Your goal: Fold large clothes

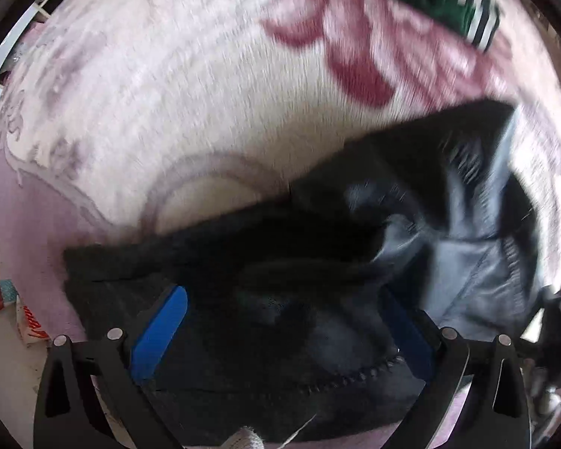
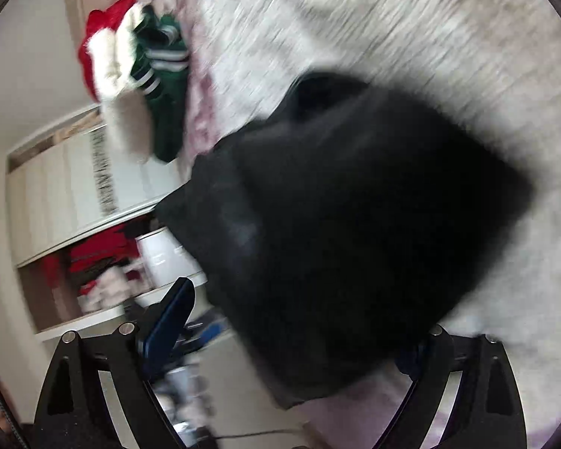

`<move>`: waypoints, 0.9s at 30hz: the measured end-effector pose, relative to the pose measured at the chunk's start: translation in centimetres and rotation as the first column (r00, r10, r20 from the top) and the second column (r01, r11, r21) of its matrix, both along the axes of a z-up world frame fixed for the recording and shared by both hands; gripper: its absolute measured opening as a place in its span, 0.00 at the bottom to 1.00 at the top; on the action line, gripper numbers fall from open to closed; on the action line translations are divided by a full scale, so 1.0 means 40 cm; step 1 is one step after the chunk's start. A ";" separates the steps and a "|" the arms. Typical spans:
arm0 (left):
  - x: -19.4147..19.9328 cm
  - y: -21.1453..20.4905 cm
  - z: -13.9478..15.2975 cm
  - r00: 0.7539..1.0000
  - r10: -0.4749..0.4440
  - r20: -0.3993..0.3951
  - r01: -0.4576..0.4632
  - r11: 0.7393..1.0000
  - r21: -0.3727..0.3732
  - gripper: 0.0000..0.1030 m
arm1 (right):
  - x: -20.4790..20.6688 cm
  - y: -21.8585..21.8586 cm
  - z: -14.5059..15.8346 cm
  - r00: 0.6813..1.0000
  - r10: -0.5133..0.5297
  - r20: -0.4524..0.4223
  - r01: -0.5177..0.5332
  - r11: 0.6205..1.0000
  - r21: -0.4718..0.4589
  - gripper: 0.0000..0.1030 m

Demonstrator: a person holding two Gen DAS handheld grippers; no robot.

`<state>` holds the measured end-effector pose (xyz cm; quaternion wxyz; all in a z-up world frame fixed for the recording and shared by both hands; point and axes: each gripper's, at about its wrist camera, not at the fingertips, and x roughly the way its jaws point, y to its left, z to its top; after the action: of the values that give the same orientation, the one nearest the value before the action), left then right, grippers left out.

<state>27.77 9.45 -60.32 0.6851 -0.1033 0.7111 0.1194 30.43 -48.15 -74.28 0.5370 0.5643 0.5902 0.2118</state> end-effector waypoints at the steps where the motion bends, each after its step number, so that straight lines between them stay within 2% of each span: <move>1: 0.000 -0.004 -0.021 1.000 -0.008 -0.005 0.008 1.000 -0.001 1.00 | 0.006 0.008 0.008 1.000 0.016 0.010 -0.016 1.000 0.004 0.92; 3: 0.003 -0.001 -0.037 1.000 -0.005 -0.002 0.005 1.000 -0.011 1.00 | 0.027 0.028 -0.001 0.999 0.021 0.024 -0.021 1.000 0.004 0.92; 5: 0.012 0.003 -0.048 1.000 -0.002 -0.003 0.002 1.000 -0.024 1.00 | 0.041 0.032 -0.022 0.999 -0.038 0.022 0.036 0.998 0.055 0.92; 7: 0.017 0.012 -0.061 1.000 0.006 -0.007 -0.006 0.999 -0.043 1.00 | 0.049 0.041 -0.023 0.995 -0.078 0.069 0.069 0.990 0.123 0.92; 10: 0.033 0.040 -0.077 1.000 0.025 -0.016 -0.026 0.996 -0.081 1.00 | 0.066 0.073 -0.010 0.985 -0.077 0.157 0.031 0.960 0.278 0.91; 11: 0.037 0.048 -0.082 0.999 0.031 -0.018 -0.032 0.995 -0.095 1.00 | 0.073 0.079 -0.012 0.984 -0.072 0.165 0.022 0.956 0.292 0.91; 13: 0.047 0.057 -0.092 0.999 0.027 -0.023 -0.030 0.993 -0.113 1.00 | 0.099 0.094 -0.040 0.989 -0.047 0.143 0.015 0.975 0.220 0.89; 14: 0.051 0.059 -0.097 0.999 0.022 -0.025 -0.024 0.993 -0.114 1.00 | 0.105 0.099 -0.052 0.991 -0.072 0.117 0.044 0.974 0.223 0.88; 16: 0.062 0.063 -0.099 1.000 0.018 -0.024 -0.020 0.994 -0.109 1.00 | 0.114 0.114 -0.036 0.988 -0.090 0.126 0.063 0.977 0.203 0.86; 17: 0.063 0.064 -0.095 1.000 0.016 -0.025 -0.019 0.994 -0.108 1.00 | 0.114 0.122 -0.018 0.986 -0.083 0.142 0.061 0.986 0.152 0.68; 18: 0.075 0.063 -0.100 1.000 0.019 -0.025 -0.022 0.994 -0.108 1.00 | 0.111 0.132 -0.004 0.987 -0.069 0.143 0.055 0.994 0.097 0.54; 19: 0.079 0.066 -0.103 0.999 0.025 -0.025 -0.027 0.994 -0.109 1.00 | 0.108 0.142 0.009 0.987 -0.058 0.148 0.049 0.996 0.068 0.31; 22: 0.108 0.092 -0.128 0.999 0.031 -0.030 -0.035 0.992 -0.124 1.00 | 0.103 0.164 0.072 0.980 -0.051 0.191 0.052 0.999 0.000 0.27; 27: 0.121 0.104 -0.161 0.999 0.033 -0.028 -0.037 0.988 -0.147 1.00 | 0.107 0.227 0.192 0.959 0.042 0.280 -0.017 0.996 -0.091 0.25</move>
<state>32.60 13.62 -66.74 0.6641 -0.1645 0.7249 0.0797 34.69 -39.05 -66.61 0.6364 0.4955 0.5249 0.2719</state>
